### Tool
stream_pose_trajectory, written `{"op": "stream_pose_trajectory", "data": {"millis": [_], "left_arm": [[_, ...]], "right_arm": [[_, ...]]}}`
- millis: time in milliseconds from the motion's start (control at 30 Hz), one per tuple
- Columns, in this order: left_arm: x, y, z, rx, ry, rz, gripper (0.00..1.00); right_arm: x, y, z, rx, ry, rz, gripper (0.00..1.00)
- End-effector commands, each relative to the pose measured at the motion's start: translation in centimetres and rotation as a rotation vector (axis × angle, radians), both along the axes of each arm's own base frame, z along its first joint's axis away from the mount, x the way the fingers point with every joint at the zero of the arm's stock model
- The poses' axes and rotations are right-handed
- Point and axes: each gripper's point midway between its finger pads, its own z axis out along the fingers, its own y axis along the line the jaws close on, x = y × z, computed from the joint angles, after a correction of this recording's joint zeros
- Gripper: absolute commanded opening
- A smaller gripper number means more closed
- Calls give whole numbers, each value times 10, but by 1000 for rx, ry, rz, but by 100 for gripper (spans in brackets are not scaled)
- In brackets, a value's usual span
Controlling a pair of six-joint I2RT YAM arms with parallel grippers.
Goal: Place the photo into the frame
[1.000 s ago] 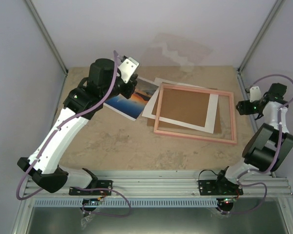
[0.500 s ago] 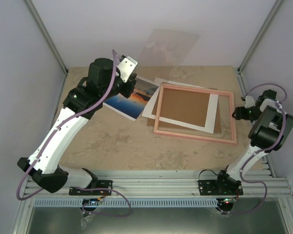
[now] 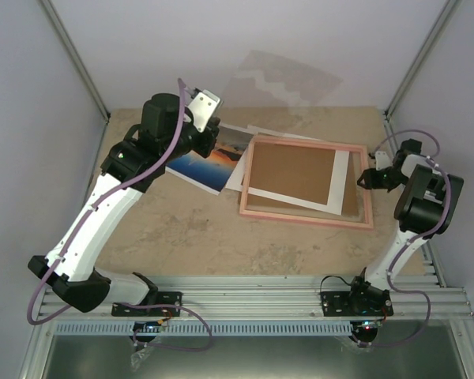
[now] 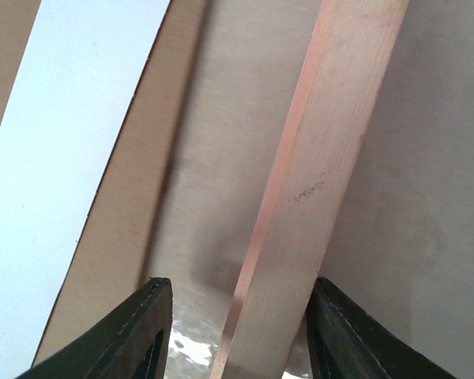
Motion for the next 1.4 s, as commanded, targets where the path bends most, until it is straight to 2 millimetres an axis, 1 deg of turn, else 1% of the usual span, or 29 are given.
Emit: {"op": "stream_pose_trajectory", "data": {"millis": [0, 100, 167, 233, 300, 333, 367, 400, 433, 467, 500, 567, 700, 733, 800, 867, 933, 1033, 1200, 1267, 1367], "left_arm": [[-6, -2, 22, -92, -34, -21, 0], [-10, -11, 20, -120, -8, -63, 0], [-13, -18, 20, -141, 13, -101, 0], [-19, -26, 21, -163, 22, -157, 0], [-33, -35, 28, -194, 18, -248, 0], [-38, -38, 34, -207, 11, -280, 0], [-42, -41, 41, -220, 1, -308, 0], [-46, -43, 45, -224, 2, -332, 0], [-51, -45, 50, -228, -2, -363, 0], [-57, -46, 57, -238, -12, -390, 0], [-63, -47, 65, -249, -25, -417, 0], [-73, -48, 75, -264, -40, -462, 0], [-88, -46, 89, -278, -67, -514, 0], [-93, -46, 91, -280, -69, -539, 0], [-103, -48, 94, -286, -70, -585, 0], [-112, -51, 96, -291, -65, -639, 0], [-120, -52, 98, -288, -67, -682, 0], [-128, -53, 100, -281, -74, -728, 0], [-139, -54, 97, -265, -75, -793, 0], [-143, -53, 95, -260, -73, -810, 0], [-150, -53, 93, -245, -81, -844, 0]], "right_arm": [[5, 36, -5, 67, 2, 42, 48], [6, 55, 1, 106, -4, 60, 49], [6, 64, 9, 130, -18, 72, 52], [8, 68, 22, 157, -53, 92, 59], [11, 68, 45, 178, -124, 134, 68], [11, 69, 58, 194, -167, 167, 72], [11, 75, 78, 240, -236, 216, 77], [9, 76, 94, 260, -288, 251, 81], [7, 83, 119, 324, -365, 299, 84], [3, 85, 135, 348, -416, 334, 86], [0, 93, 163, 404, -507, 396, 88], [-9, 103, 202, 480, -615, 468, 90], [-30, 122, 268, 635, -788, 576, 97], [-39, 128, 281, 699, -795, 576, 98], [-44, 136, 301, 752, -827, 591, 98], [-43, 143, 313, 798, -831, 597, 98], [-44, 150, 320, 843, -830, 605, 98], [-45, 168, 322, 910, -780, 622, 98], [-50, 196, 323, 1011, -692, 648, 98], [-51, 202, 324, 1041, -664, 647, 98], [-53, 206, 328, 1102, -640, 633, 98]]}}
